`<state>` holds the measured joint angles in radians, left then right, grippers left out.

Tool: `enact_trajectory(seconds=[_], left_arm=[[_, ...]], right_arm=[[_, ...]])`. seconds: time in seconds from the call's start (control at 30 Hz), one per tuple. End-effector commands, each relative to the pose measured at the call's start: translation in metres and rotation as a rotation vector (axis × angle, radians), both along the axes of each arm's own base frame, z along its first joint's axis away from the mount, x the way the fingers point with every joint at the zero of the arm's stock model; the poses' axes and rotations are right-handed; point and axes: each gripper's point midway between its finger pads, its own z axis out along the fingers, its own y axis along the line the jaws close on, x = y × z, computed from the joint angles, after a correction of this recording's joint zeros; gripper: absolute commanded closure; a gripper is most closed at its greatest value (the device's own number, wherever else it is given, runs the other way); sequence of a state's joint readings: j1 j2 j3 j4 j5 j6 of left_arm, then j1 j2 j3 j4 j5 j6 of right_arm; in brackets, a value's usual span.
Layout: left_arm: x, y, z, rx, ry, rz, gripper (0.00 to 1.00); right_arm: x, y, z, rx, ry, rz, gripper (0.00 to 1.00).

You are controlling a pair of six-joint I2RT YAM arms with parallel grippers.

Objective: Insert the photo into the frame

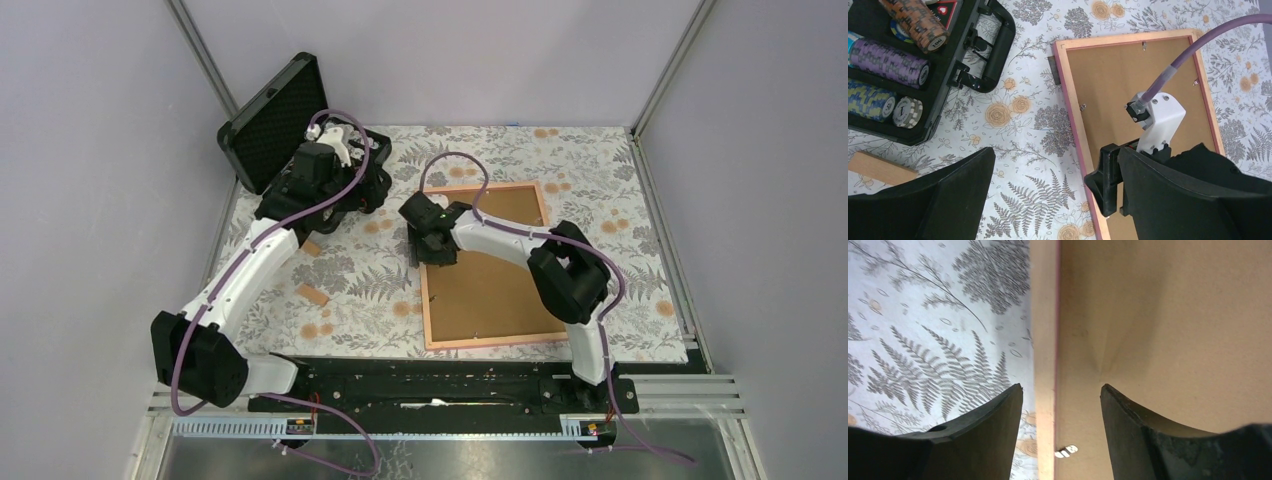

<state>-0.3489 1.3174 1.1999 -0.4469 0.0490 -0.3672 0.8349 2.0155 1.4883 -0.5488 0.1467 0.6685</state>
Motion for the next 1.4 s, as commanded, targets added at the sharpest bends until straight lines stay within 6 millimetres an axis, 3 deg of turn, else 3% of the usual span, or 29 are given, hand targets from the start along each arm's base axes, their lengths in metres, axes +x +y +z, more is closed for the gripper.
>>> enact_trajectory(seconds=[0.0,0.07,0.2,0.27,0.33,0.4,0.53,0.67,0.83,1.13,1.37], left_arm=[[0.009,0.002,0.016,-0.081,-0.047,0.002,0.01],[0.012,0.004,0.014,-0.104,-0.041,0.006,0.01],[0.015,0.014,0.013,-0.127,-0.038,0.031,0.02],[0.019,0.022,0.012,-0.135,-0.038,0.059,0.02],[0.022,0.032,0.011,-0.151,-0.036,0.096,0.01],[0.025,0.042,0.007,-0.175,-0.029,0.126,0.01],[0.030,0.042,-0.002,-0.240,-0.004,0.101,0.01],[0.029,0.014,-0.023,-0.358,0.100,-0.026,0.02],[0.028,-0.003,-0.050,-0.452,0.204,-0.086,0.05],[0.025,-0.013,-0.058,-0.587,0.189,-0.031,0.05],[0.019,-0.030,-0.069,-0.670,0.193,0.010,0.04]], right_arm=[[0.010,0.013,0.006,-0.058,-0.073,-0.043,0.37],[0.008,0.011,-0.002,-0.118,-0.096,-0.060,0.45],[0.005,0.007,-0.023,-0.216,-0.147,-0.081,0.74],[0.004,0.004,-0.031,-0.232,-0.153,-0.087,0.84],[0.005,0.006,-0.025,-0.202,-0.173,-0.082,0.92],[0.009,0.011,-0.006,-0.139,-0.224,-0.069,1.00],[0.007,0.018,0.051,0.030,-0.331,0.001,1.00],[-0.004,0.016,0.081,0.140,-0.370,0.039,1.00],[-0.024,0.006,0.078,0.209,-0.357,0.059,1.00],[-0.057,-0.006,0.067,0.377,-0.441,0.215,1.00],[-0.074,-0.014,0.044,0.354,-0.523,0.444,1.00]])
